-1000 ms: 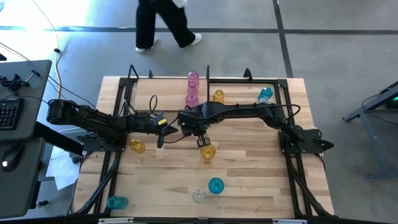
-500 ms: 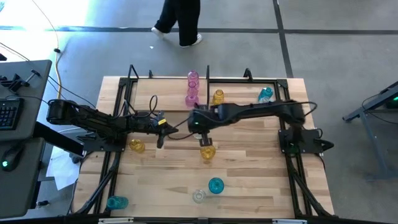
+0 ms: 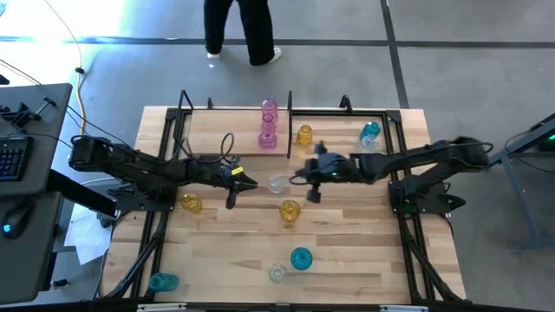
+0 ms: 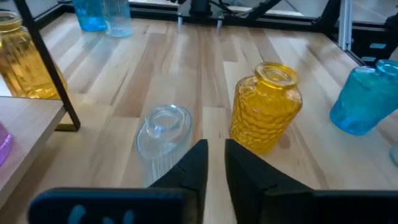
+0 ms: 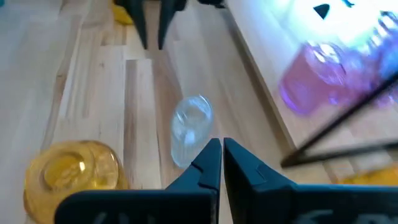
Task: Sort vases onto shelf
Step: Put the right transparent vase on the shelf
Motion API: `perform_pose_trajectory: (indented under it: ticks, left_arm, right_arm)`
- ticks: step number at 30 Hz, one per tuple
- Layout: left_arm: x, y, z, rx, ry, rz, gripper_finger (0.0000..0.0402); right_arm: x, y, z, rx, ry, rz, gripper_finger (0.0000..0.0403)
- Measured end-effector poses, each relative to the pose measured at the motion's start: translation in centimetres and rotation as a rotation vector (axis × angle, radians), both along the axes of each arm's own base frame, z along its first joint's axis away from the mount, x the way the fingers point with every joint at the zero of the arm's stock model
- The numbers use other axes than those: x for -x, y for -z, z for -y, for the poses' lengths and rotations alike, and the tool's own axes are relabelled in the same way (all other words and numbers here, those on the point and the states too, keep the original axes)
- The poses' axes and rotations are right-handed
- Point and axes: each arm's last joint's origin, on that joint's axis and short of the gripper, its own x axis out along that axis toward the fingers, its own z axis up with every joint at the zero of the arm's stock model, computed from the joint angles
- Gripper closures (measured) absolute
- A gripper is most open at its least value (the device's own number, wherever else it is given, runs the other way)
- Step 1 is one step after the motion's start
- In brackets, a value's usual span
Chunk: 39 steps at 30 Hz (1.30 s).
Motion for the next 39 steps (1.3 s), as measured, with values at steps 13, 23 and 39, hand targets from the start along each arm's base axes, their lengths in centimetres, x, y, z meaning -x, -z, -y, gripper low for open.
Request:
perform_pose_trajectory:
  ticks: [13,23,39]
  left_arm:
    - [-1.5,-0.3,-2.7,0.060,-0.085,-0.001,0.0332]
    - [-1.0,-0.6,-5.0,0.113,-0.072,0.037,0.0399]
    - [0.4,0.8,-5.8,0.148,-0.095,0.024,0.0401]
  right_arm:
    - [9.8,-5.0,1.6,-0.143,0.504,-0.194,0.0359]
    - [13.9,-5.4,6.3,-0.220,1.038,-0.353,0.0197]
    - [15.0,0.2,10.4,-0.349,1.186,-0.292,0.0168]
